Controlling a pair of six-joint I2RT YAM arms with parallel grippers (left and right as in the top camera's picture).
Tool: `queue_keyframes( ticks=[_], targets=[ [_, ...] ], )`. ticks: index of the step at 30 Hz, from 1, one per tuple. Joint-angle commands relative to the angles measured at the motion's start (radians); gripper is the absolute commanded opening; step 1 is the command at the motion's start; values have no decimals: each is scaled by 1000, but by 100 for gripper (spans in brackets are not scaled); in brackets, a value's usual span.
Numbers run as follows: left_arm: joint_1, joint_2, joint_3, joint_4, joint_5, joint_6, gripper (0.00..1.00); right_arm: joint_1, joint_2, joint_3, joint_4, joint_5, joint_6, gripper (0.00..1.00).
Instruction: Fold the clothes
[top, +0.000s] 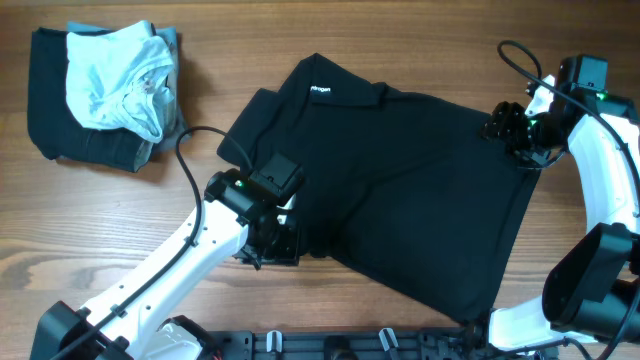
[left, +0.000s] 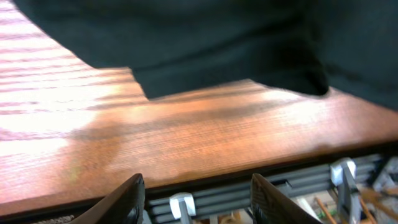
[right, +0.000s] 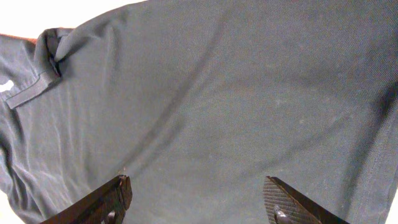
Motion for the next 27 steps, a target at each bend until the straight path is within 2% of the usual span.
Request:
queue_keyframes(
  ticks=[1,8,13,18,27],
  targets=[
    [-3,-6,-57,33,-79,-68,53,6,12,-5,0,6,-19,73],
    [-2,-5,-250,259,-101,-68,53,6,12,-5,0,6,-18,73],
    [41,0,-249,255,-93,-69,53,6,12,-5,2,6,-16,73],
    [84,2,-250,325,-42,-189,60,6,12,-5,0,6,-16,73],
    [96,101,-251,357,-23,-304,54,6,12,-5,0,6,-17,73]
  ],
)
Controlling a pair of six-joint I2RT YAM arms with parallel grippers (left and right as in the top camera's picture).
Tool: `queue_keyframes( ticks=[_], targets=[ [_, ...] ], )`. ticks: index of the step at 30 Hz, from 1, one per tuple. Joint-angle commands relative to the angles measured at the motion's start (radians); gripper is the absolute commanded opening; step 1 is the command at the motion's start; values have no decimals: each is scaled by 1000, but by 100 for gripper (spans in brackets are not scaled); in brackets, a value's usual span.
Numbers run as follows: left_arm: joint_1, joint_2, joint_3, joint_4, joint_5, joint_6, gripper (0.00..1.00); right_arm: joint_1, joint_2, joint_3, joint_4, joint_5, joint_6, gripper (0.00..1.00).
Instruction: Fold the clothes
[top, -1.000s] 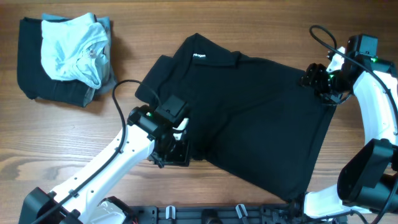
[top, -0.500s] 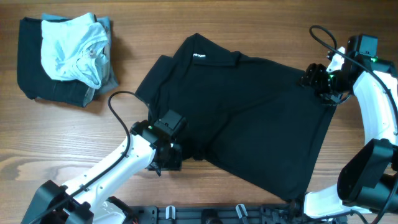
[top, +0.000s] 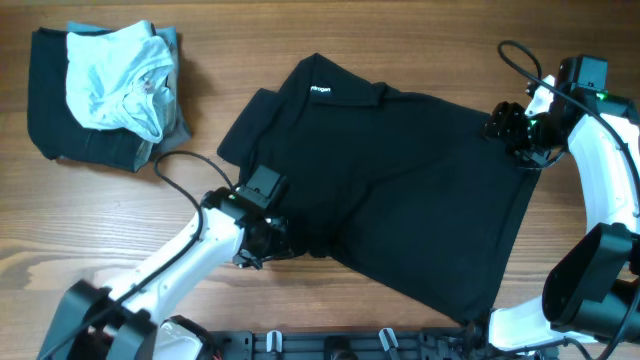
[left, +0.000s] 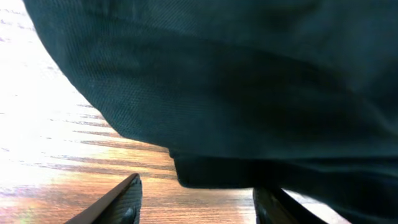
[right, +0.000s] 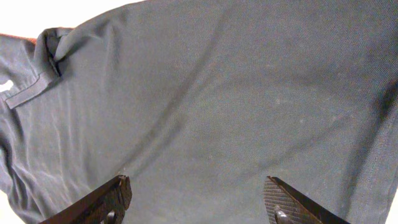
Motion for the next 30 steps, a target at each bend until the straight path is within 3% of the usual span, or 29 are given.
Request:
queue_keyframes(
  ticks=[1,7,8,9,11,16,23,30],
  targets=[
    [5,73,-2,5,16,-82,53,6,12,-5,0,6,-17,73],
    [5,116,-3,23,19,-80,37,6,12,-5,0,6,-17,73],
    [5,116,-2,34,18,-77,28,6,12,-5,0,5,-17,73],
    [5,116,-2,43,12,-77,13,6,12,-5,0,2,-18,73],
    [5,116,-2,44,-6,-77,4,6,12,-5,0,-1,-18,73],
    [11,105,21,-20,-10,-55,4,6,12,-5,0,-1,-18,73],
    [22,18,182,-393,-37,4,4,6,12,-5,0,-1,-19,74],
    [22,-68,227,-528,-53,21,4,6,12,-5,0,-1,-19,74]
  ],
)
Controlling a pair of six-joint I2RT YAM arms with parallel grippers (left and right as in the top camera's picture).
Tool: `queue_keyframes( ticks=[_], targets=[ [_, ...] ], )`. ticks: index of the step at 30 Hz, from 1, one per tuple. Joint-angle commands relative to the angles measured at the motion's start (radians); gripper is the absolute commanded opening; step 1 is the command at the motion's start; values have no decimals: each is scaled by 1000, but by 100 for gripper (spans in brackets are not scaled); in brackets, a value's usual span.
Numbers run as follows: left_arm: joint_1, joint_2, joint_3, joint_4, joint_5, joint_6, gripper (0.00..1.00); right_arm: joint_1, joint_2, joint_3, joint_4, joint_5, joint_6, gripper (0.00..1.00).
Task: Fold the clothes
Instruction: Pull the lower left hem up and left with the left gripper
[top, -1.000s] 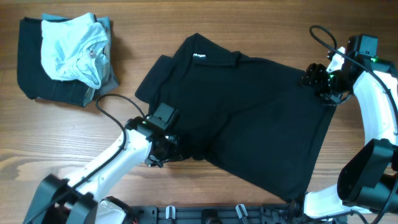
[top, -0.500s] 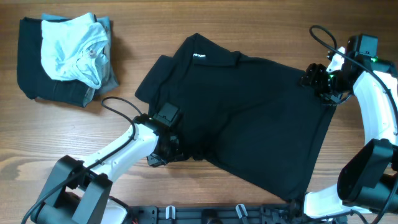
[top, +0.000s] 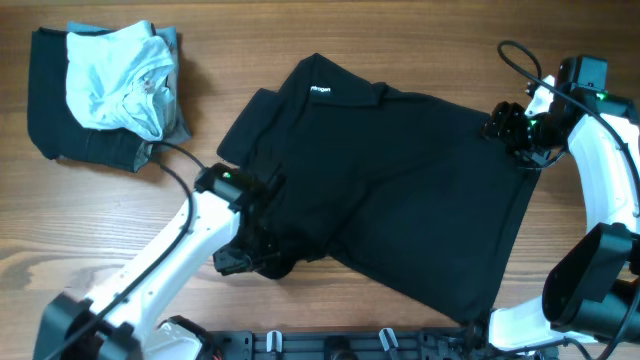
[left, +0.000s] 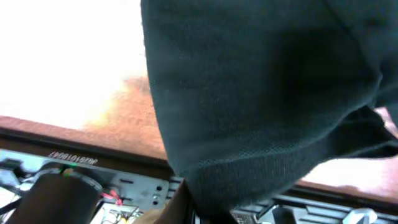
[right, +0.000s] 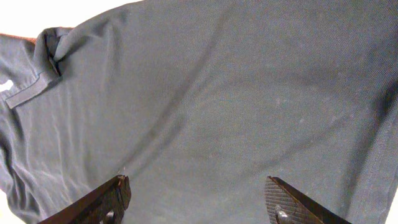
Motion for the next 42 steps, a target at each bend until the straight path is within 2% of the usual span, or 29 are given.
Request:
queue_keyframes(
  ticks=[1,4,7,8,9,11,16,18,20,21,22,26,33,37,42],
  targets=[
    [7,-44,13,-53,-25,27,4,6,12,-5,1,-1,-19,74],
    [7,-45,13,-77,-31,26,4,6,12,-5,2,-1,-18,74],
    [7,-45,13,-95,-32,27,9,6,12,-5,2,0,-19,74],
    [7,-45,13,-101,-32,34,14,6,12,-5,2,0,-19,74],
    [8,-45,14,-108,-40,34,28,6,12,-5,2,0,-19,74],
    [19,-45,20,-111,-55,39,47,6,12,-5,2,0,-18,74],
    [95,-45,61,-41,-66,86,55,6,12,-5,3,0,-19,75],
    [121,-45,63,61,-66,87,53,6,12,-5,3,0,-19,75],
    [134,-40,62,238,-66,150,26,6,12,-5,3,0,-18,75],
    [134,-36,60,325,-66,194,7,6,12,-5,2,0,-18,75],
    [133,-32,56,416,-66,238,4,6,12,-5,2,0,-18,75],
    [141,51,45,730,-78,409,4,6,12,-5,1,0,-18,78],
    [209,340,45,1090,-84,505,4,6,12,-5,1,0,-19,79],
    [252,473,45,1198,-72,502,4,6,12,-5,-5,0,-29,79],
    [334,541,45,1193,-111,500,4,6,12,-5,-14,3,-54,80]
  ],
)
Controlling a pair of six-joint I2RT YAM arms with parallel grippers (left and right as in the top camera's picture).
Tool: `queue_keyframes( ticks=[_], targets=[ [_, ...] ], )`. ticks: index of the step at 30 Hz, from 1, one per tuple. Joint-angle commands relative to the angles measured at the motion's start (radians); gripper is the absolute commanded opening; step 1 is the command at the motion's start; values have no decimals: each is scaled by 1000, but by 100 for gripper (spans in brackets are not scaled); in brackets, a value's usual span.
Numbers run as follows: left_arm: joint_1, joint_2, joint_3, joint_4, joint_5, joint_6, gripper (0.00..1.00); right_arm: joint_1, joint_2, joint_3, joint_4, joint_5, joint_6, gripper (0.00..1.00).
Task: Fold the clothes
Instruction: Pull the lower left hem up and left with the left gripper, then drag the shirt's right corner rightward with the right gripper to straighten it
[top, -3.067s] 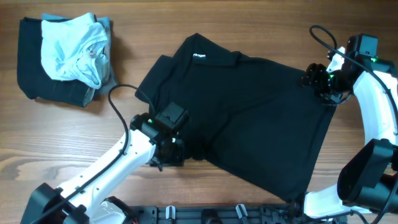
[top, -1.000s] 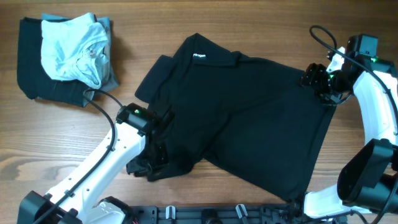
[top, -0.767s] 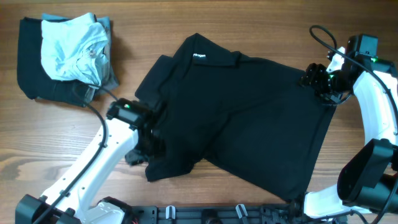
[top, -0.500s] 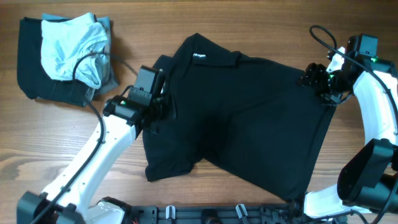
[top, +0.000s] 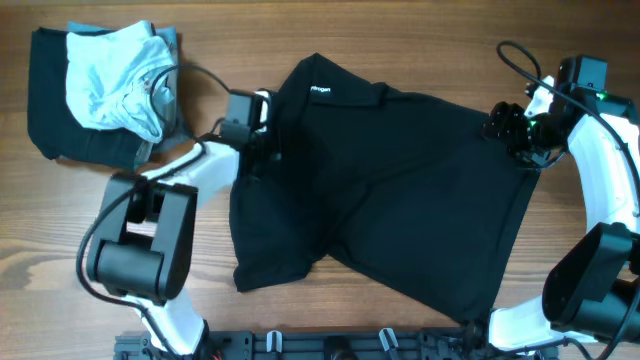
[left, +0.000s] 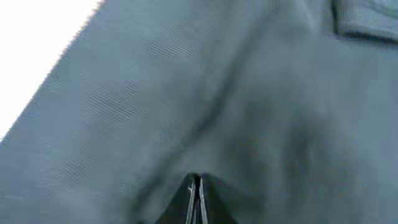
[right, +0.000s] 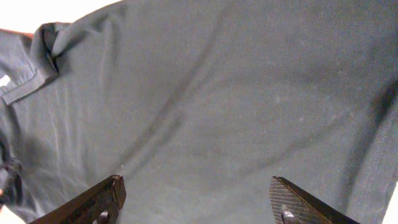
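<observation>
A black polo shirt (top: 400, 190) lies spread across the middle of the table, collar and white label (top: 321, 90) toward the far side. My left gripper (top: 262, 140) is at the shirt's upper left, beside the sleeve. In the left wrist view its fingertips (left: 194, 186) are pressed together, with creases of the black cloth (left: 261, 112) running into them. My right gripper (top: 515, 130) hovers at the shirt's right edge. It is open (right: 198, 202), and only flat cloth (right: 205, 106) shows between the fingers.
A pile of clothes sits at the far left: a pale blue garment (top: 115, 70) on dark folded ones (top: 50, 120). A black cable (top: 195, 75) loops from the left arm near the pile. A metal rail (top: 330, 345) lines the table's (top: 80, 220) front edge.
My left gripper was at the shirt's lower left corner near the front edge, with cloth draped over it. Now it is at the upper left by the sleeve, and that corner lies further left. The right arm has not moved.
My left gripper stood open just off the shirt's lower left hem, then open right against it. Then it was shut with the hem bunched over it near the front rail. Now it is shut at the upper left sleeve. The right gripper stayed open throughout.
</observation>
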Motion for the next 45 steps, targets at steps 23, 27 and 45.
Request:
queue_keyframes(
  ticks=[23,27,45],
  targets=[
    [296,-181,-5,-211,136,-24,21,6,110,-285,557,75,27,81],
    [252,-295,-5,-240,143,-21,24,6,188,-285,668,63,29,78],
    [137,-458,-5,-347,142,-21,29,-17,329,-225,918,51,22,4]
  ],
)
